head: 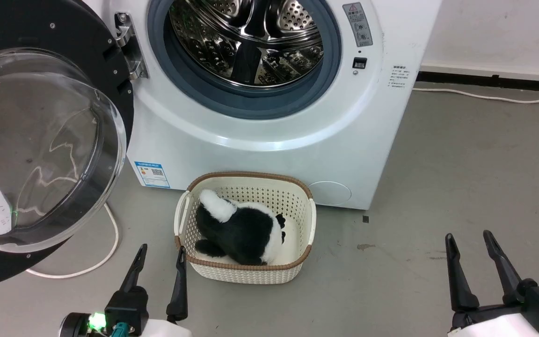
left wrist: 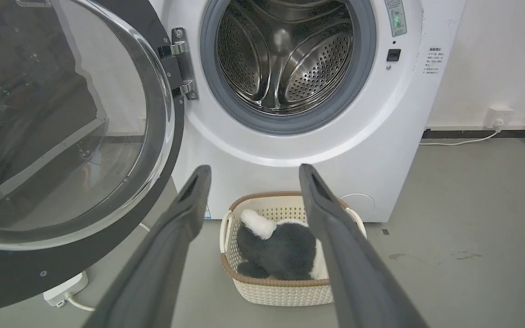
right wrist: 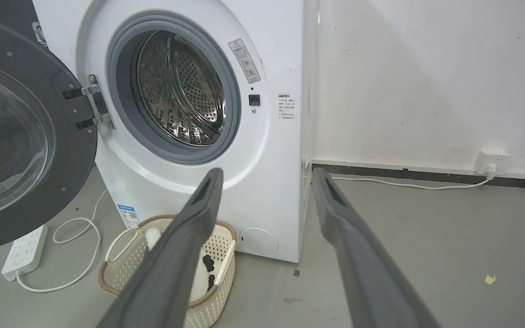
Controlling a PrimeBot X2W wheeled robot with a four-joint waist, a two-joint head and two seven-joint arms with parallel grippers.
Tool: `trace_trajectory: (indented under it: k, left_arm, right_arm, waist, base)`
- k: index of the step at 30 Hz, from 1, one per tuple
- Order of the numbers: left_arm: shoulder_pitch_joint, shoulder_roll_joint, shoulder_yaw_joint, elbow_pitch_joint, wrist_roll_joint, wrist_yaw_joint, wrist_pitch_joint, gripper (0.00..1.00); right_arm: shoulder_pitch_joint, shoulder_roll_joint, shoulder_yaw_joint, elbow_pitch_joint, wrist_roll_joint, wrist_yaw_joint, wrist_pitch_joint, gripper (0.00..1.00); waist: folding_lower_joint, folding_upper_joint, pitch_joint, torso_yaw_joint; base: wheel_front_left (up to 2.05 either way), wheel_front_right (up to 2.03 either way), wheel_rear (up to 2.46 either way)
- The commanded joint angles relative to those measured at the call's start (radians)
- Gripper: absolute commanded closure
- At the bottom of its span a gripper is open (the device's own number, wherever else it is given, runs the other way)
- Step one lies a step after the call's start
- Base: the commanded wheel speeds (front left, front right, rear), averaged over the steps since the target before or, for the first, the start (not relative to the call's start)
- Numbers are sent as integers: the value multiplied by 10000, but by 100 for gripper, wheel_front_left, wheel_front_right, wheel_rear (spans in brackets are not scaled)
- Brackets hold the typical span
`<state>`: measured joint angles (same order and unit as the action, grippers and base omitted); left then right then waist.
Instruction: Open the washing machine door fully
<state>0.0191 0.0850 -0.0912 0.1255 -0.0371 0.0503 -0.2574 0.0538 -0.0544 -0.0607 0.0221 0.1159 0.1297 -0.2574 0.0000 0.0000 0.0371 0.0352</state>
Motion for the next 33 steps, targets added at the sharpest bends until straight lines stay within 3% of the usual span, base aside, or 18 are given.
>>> trace_trajectory:
  k: [1,3,4,33]
  left_arm:
    - [-104,12,-31,-31,19,41,-43,0]
    - [-127,-7,16,-98,-27,83,-43,0]
    - [-28,-21,46,-69,-23,61,1,100]
    - [-63,-103,249,-319,68,-51,597,100]
  right_arm:
    - [80,41,-4,14,58,10,-44,0]
    - [67,41,-3,17,62,10,-44,0]
    - [-1,0,4,4,0,0,1,100]
    - [-128,8,141,-47,-265,2,589,100]
  waist:
    - [0,0,2,5]
    - [0,0,16,17]
    - [0,0,16,17]
    - [0,0,-70,-65]
  base:
    - [0,0,0]
    - [0,0,0]
    - [0,0,0]
    - [0,0,0]
